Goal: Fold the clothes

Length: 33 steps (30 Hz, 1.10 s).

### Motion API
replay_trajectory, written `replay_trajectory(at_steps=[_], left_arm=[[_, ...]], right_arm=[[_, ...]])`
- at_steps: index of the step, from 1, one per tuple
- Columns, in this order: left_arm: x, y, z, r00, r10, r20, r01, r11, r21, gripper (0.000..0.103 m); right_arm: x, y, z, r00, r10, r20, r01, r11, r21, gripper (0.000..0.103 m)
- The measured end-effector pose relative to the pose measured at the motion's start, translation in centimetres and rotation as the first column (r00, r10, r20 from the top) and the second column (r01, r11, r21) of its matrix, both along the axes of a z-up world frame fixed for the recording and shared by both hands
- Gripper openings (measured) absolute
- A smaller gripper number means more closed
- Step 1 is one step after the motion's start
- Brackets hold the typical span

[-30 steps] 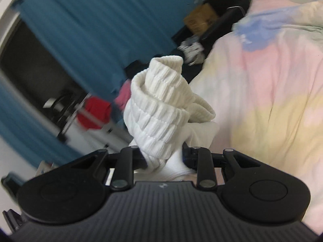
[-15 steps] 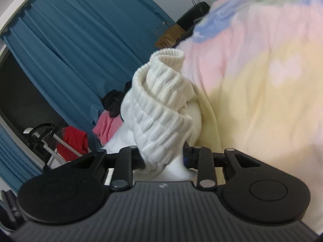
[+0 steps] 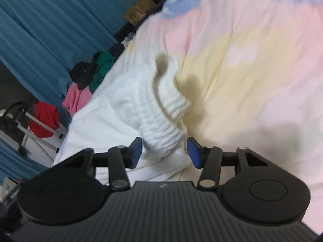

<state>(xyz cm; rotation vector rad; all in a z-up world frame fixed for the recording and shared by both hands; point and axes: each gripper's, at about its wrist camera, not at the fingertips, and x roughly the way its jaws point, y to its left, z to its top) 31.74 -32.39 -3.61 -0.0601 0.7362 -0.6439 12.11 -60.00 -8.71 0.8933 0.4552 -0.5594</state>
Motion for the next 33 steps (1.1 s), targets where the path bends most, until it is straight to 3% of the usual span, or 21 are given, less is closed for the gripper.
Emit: replay_trajectory(at_steps=[5,10,11,14,15,17,22,28,33], left_arm=[[-6.4,1.6,6.6,0.993,-0.030,0.118,0.027,0.999,0.027,0.103],[-13.1,3.6,11.8,0.982,-0.049,0.185,0.048,0.999,0.009,0.103],[-14.4,4.1,12.6,0.979,-0.047,0.196,0.047,0.999,0.005,0.103],[-18.7,5.5,14.7,0.968,-0.037,0.249,0.035,0.999,0.010,0.103],[-20.3,6.1,15.4,0.964,-0.033,0.264,0.032,0.999,0.009,0.103],[-22.8,7.1,16.2,0.961,-0.041,0.273,0.042,0.999,0.002,0.103],[-28.9,9.8,17.0,0.945,-0.033,0.326,0.040,0.999,-0.014,0.103],[-34.2,12.8,16.5,0.931,-0.026,0.365,0.036,0.999,-0.020,0.103],[-37.1,14.8,15.0,0.904,-0.013,0.428,0.007,1.000,0.016,0.103]], right_arm=[[-3.3,1.9,6.0,1.000,0.021,0.006,-0.021,0.993,-0.115,0.053],[-7.1,5.1,12.1,0.996,0.081,0.031,-0.070,0.963,-0.261,0.053],[-7.9,5.8,13.2,0.995,0.097,0.033,-0.084,0.955,-0.285,0.056],[-10.2,8.1,16.0,0.986,0.158,0.046,-0.132,0.926,-0.355,0.080],[-10.8,8.8,16.8,0.982,0.179,0.051,-0.147,0.912,-0.383,0.085],[-12.2,10.6,18.2,0.975,0.214,0.056,-0.168,0.883,-0.438,0.084],[-15.2,14.5,19.7,0.963,0.262,0.062,-0.194,0.835,-0.516,0.084],[-18.1,18.0,18.7,0.958,0.280,0.063,-0.198,0.803,-0.562,0.084],[-19.6,20.9,17.1,0.960,0.275,0.048,-0.192,0.775,-0.602,0.084]])
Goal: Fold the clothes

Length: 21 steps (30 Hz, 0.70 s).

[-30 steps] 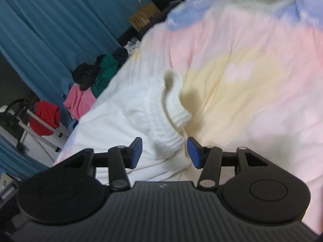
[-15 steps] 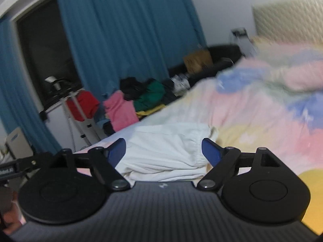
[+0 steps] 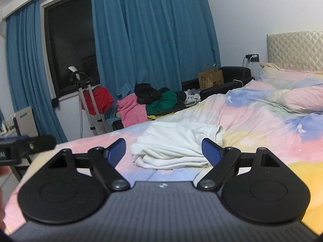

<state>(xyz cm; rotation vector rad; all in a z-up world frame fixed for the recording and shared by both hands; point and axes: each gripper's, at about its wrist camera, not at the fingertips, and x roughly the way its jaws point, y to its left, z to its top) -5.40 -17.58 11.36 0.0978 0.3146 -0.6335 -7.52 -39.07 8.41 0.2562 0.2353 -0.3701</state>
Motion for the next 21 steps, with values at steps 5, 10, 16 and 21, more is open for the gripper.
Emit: replay_trajectory(at_steps=[5,10,16,21], left_arm=[[-0.6,1.0,-2.4,1.000,-0.001,0.007,0.001,1.000,-0.007,0.103],[-0.1,1.3,-4.9,1.000,0.001,-0.005,-0.001,1.000,-0.016,0.103],[0.6,1.0,-6.3,1.000,-0.005,-0.006,0.005,1.000,0.001,0.103],[1.1,1.1,-6.7,1.000,-0.011,-0.022,0.011,1.000,-0.009,0.103]], right_arm=[[-0.3,2.0,-2.2,1.000,-0.005,0.012,0.005,0.999,-0.046,0.084],[0.1,3.0,-4.5,1.000,-0.015,0.010,0.016,0.997,-0.071,0.084],[1.0,3.9,-5.8,0.999,-0.043,-0.020,0.040,0.994,-0.101,0.084],[1.8,4.3,-6.5,0.997,-0.059,-0.055,0.052,0.991,-0.120,0.084]])
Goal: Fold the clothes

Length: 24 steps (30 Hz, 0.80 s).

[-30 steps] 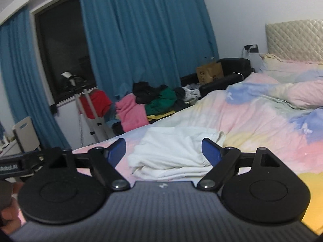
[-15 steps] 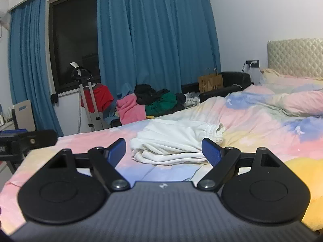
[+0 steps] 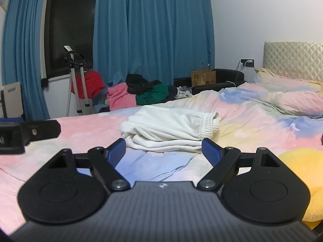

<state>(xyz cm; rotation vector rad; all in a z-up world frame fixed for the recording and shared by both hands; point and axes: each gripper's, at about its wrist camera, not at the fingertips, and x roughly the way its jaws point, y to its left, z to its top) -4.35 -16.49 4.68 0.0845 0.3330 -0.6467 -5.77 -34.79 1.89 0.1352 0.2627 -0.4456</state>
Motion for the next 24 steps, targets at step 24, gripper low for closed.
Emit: replay_trajectory(at_steps=[24], left_arm=[[-0.36,0.11,-0.10,1.000,0.016,0.005,-0.016,1.000,0.025,0.103]], right_arm=[[-0.02,-0.36,-0.12,0.999,-0.017,-0.028,0.018,0.999,0.028,0.084]])
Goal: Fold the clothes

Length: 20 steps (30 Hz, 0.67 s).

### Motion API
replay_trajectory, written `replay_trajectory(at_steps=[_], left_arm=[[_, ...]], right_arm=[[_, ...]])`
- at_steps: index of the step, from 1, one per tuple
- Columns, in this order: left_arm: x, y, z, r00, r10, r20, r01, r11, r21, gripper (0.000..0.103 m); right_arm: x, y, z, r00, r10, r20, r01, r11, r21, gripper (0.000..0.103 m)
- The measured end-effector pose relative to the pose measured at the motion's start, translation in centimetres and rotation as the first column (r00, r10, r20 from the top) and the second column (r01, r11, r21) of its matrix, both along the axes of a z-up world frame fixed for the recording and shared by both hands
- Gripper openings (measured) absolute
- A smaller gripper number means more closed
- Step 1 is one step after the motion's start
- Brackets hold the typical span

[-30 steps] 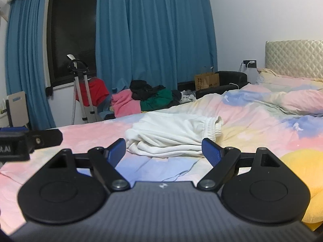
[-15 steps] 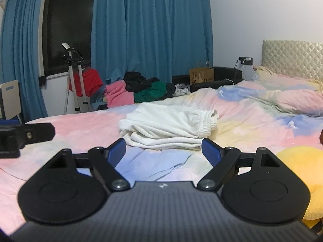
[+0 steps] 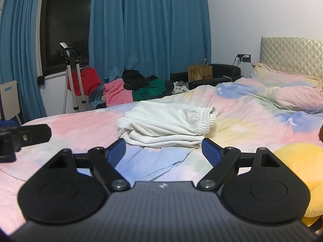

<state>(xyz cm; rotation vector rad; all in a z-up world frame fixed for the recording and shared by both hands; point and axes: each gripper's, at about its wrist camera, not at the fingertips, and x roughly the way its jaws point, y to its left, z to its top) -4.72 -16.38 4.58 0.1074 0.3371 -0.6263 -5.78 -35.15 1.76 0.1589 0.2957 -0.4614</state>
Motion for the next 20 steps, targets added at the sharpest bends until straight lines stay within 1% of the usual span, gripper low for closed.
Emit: replay_trajectory(at_steps=[20], left_arm=[[-0.09,-0.49,-0.35,1.000,-0.006,0.000,0.006,1.000,0.009,0.103]], right_arm=[[0.07,-0.43,0.17,1.000,-0.002,-0.007,0.002,1.000,0.009,0.084]])
